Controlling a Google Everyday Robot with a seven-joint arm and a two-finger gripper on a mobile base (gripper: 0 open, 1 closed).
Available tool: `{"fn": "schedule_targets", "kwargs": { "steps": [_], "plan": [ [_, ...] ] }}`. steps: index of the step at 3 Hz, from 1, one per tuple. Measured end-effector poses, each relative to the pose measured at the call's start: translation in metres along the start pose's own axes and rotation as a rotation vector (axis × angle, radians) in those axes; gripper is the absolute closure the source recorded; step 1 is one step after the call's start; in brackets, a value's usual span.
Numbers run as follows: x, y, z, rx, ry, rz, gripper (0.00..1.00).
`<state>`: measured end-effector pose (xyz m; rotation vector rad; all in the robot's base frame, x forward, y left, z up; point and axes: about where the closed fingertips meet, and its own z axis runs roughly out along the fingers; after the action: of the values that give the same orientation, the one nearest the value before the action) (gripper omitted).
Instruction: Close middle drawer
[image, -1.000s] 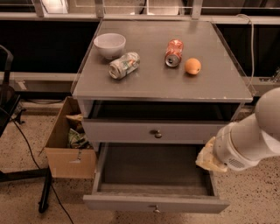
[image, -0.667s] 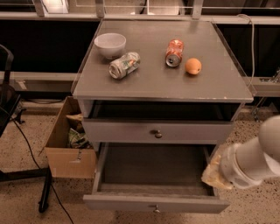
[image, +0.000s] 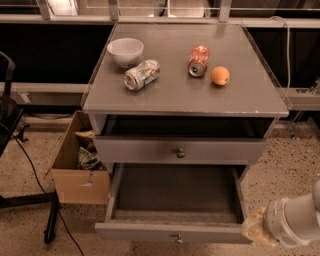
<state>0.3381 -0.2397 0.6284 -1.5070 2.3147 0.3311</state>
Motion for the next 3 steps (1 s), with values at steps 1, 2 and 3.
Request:
{"fn": "schedule_targets", "kwargs": {
  "steps": [1, 2, 3],
  "plan": [
    [0.033, 0.02, 0.032, -0.052, -0.038, 0.023, 1.0],
    [0.054, 0.046, 0.076, -0.148, -0.055, 0.033, 1.0],
    [0.054, 0.046, 0.076, -0.148, -0.055, 0.033, 1.0]
  ]
}}
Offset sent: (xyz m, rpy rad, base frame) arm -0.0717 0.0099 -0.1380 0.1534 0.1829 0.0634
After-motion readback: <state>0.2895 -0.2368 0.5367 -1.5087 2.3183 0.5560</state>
